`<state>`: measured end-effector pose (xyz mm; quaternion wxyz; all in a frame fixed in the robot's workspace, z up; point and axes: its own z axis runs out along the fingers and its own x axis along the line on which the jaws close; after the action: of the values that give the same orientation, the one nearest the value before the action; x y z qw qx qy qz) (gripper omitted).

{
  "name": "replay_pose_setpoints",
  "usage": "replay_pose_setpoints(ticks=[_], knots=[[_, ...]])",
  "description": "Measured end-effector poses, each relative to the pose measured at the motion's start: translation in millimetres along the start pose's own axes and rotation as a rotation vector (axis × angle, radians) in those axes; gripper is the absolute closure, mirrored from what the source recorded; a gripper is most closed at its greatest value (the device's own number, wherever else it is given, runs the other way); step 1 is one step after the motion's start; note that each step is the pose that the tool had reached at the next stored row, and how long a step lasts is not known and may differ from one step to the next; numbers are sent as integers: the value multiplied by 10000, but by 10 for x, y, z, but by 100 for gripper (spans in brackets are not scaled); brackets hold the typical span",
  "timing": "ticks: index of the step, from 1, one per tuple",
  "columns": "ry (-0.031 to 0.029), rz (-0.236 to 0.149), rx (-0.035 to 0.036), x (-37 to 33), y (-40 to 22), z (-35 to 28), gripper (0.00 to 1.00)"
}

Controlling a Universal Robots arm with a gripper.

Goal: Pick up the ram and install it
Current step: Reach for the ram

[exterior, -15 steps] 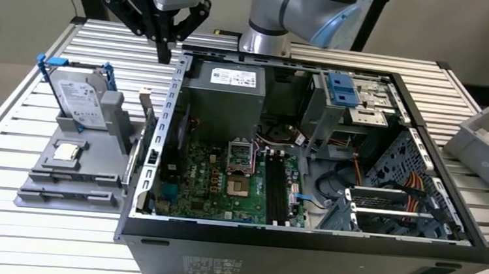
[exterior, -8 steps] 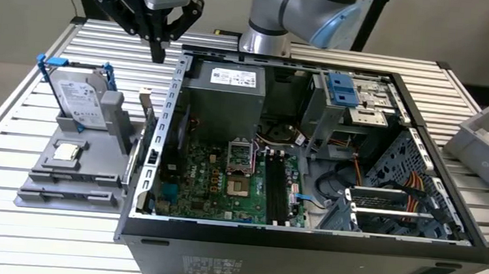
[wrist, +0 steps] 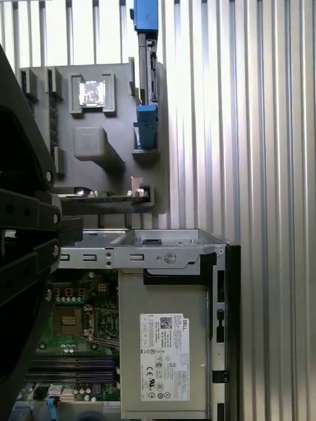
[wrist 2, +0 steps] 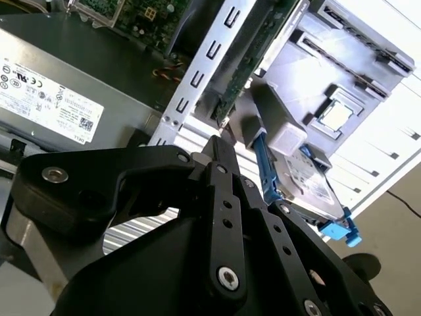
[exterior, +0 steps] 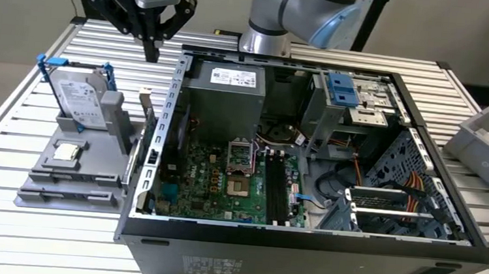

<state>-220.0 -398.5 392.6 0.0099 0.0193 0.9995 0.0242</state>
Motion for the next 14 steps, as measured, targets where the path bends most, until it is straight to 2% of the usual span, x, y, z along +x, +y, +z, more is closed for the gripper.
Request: replay_pose_setpoints(ticks=[14], knots=[[-1,-7,-1,200,-8,-4,100]])
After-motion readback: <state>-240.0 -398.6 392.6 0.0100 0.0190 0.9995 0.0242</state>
